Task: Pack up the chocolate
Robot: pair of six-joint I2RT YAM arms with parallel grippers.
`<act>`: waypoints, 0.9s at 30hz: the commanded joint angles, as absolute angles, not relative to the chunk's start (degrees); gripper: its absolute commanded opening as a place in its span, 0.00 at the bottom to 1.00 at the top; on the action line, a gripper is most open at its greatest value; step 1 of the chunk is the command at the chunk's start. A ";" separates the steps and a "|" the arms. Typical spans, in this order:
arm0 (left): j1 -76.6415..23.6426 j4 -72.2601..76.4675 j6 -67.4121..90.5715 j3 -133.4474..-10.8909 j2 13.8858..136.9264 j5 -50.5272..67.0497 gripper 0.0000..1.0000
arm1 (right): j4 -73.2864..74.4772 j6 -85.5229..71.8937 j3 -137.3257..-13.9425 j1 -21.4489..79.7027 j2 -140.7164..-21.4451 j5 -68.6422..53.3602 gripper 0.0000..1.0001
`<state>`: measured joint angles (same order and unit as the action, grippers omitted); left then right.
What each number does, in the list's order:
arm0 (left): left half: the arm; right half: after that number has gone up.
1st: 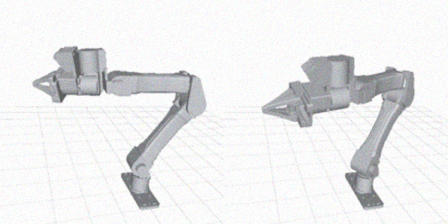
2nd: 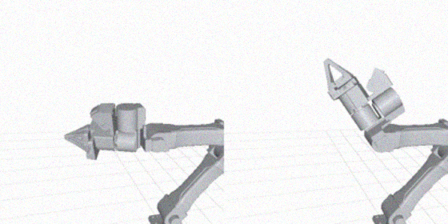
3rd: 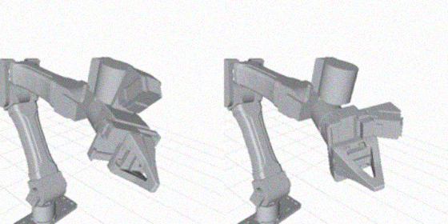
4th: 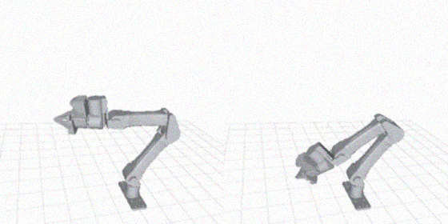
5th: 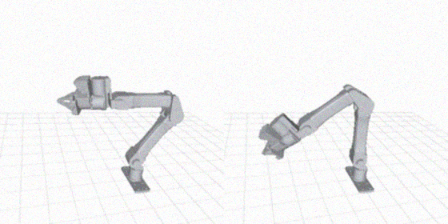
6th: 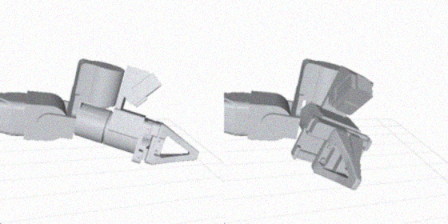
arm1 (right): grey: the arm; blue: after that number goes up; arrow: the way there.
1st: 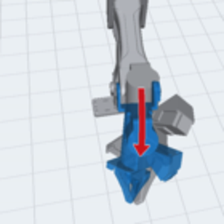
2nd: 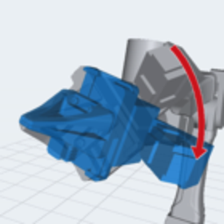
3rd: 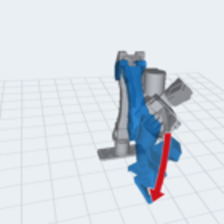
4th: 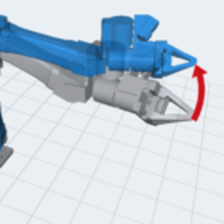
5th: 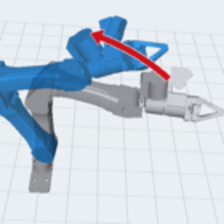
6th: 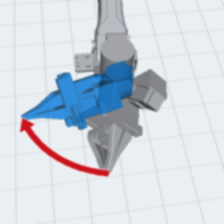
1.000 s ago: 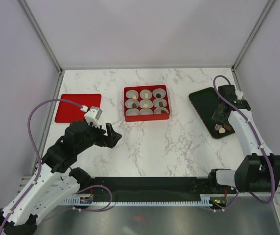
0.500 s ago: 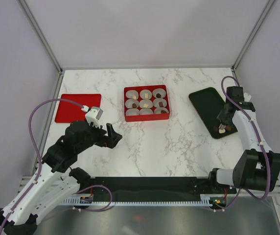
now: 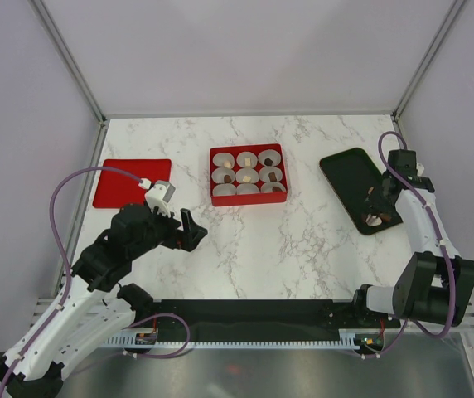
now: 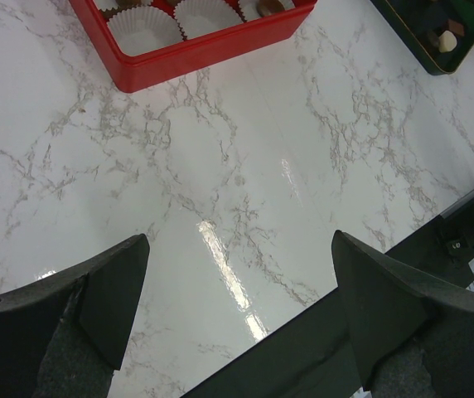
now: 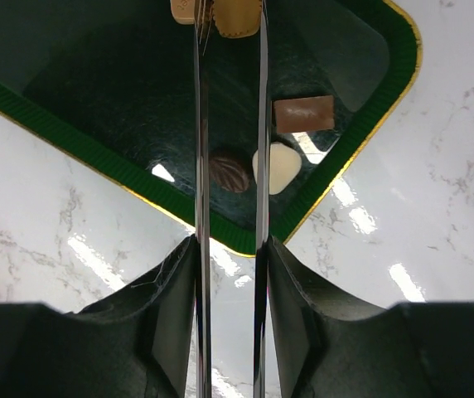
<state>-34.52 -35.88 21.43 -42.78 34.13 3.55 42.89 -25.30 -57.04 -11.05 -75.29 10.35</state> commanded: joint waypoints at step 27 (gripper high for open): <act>-34.63 -34.72 21.45 -43.07 34.37 4.13 0.99 | 45.26 -25.92 -64.33 -7.74 -69.43 4.39 0.39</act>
